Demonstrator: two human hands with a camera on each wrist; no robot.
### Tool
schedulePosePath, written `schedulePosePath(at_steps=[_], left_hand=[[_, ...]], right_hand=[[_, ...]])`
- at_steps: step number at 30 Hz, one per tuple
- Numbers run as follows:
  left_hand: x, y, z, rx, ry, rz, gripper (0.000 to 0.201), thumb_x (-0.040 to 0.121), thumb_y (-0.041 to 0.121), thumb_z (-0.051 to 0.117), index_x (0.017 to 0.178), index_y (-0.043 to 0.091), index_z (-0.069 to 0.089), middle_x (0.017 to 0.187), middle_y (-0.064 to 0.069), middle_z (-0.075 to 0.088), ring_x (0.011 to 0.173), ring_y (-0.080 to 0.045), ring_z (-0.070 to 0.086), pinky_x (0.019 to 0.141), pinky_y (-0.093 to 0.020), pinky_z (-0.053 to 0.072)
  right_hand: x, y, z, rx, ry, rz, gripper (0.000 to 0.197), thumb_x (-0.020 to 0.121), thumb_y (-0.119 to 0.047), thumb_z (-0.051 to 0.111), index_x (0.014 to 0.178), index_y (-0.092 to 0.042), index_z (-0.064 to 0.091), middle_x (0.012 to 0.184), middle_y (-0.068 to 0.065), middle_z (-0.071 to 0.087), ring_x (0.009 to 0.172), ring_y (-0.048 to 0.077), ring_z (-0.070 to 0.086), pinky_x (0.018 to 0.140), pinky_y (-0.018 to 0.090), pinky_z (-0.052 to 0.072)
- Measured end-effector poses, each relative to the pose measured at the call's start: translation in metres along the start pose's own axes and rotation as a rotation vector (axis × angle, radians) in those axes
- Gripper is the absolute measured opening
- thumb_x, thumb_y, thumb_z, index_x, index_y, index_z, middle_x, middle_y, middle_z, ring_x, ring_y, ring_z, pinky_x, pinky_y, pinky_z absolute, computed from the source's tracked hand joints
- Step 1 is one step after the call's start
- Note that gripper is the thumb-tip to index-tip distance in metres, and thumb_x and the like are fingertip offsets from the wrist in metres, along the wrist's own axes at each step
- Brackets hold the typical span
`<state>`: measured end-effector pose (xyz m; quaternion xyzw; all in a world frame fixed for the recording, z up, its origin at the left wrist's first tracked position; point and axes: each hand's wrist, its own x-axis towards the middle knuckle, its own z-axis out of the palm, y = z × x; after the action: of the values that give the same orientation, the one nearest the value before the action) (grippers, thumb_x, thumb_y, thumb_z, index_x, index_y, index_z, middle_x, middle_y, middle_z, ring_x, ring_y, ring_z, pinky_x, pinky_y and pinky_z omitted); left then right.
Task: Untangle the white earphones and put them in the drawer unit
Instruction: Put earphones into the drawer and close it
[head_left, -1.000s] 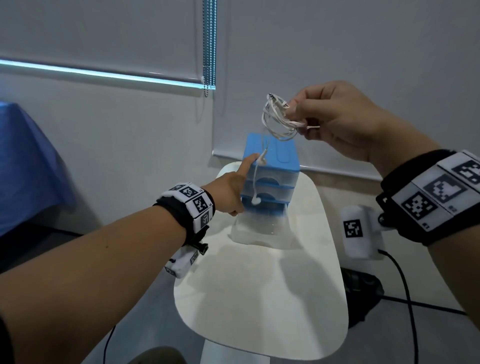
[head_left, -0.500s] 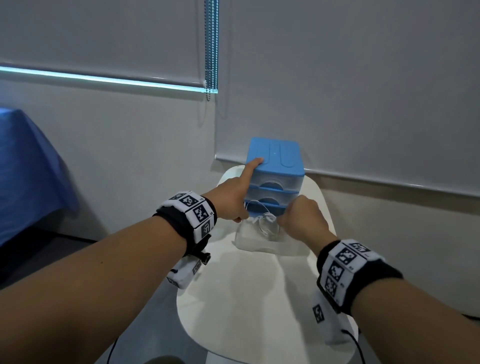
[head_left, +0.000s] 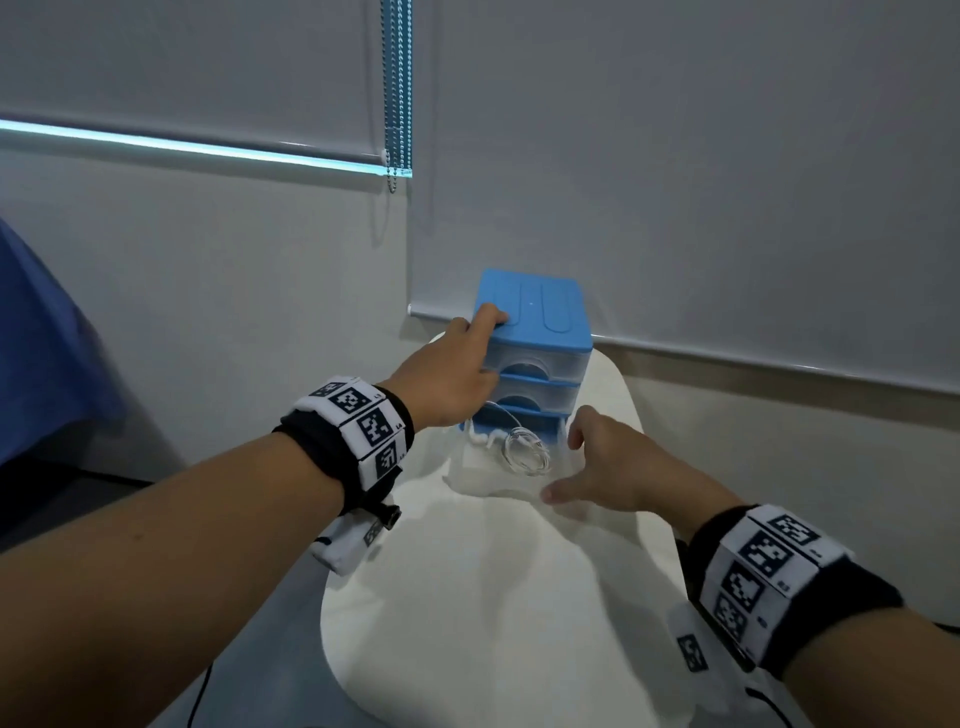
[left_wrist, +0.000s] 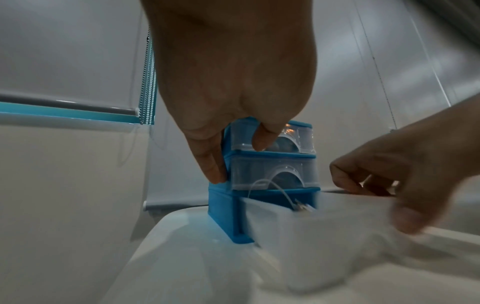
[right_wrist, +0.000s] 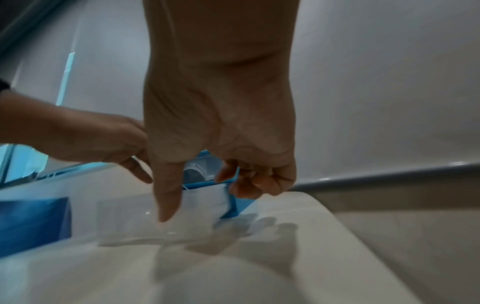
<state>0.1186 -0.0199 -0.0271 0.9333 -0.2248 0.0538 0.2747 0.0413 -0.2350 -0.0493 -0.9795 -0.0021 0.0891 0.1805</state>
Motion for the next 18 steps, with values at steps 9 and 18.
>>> schedulePosePath(at_steps=[9, 18], left_hand=[[-0.003, -0.001, 0.003, -0.026, 0.017, -0.018, 0.056, 0.099, 0.016, 0.046, 0.146, 0.037, 0.024, 0.139, -0.004, 0.049, 0.091, -0.022, 0.057, 0.07, -0.037, 0.046], [-0.006, 0.002, 0.004, -0.026, 0.039, -0.018, 0.056, 0.099, 0.016, 0.045, 0.147, 0.036, 0.024, 0.145, -0.004, 0.046, 0.105, -0.027, 0.056, 0.086, -0.047, 0.054]], right_hand=[[0.053, -0.005, -0.005, 0.422, 0.157, 0.156, 0.085, 0.068, -0.036, 0.092, 0.139, -0.015, 0.05, 0.124, 0.006, 0.065, 0.112, 0.026, 0.064, 0.097, 0.045, 0.055], [0.041, -0.015, -0.026, 0.556, 0.348, -0.109, 0.111, 0.082, -0.008, 0.083, 0.159, -0.039, 0.009, 0.119, -0.009, 0.059, 0.099, 0.011, 0.062, 0.084, 0.033, 0.052]])
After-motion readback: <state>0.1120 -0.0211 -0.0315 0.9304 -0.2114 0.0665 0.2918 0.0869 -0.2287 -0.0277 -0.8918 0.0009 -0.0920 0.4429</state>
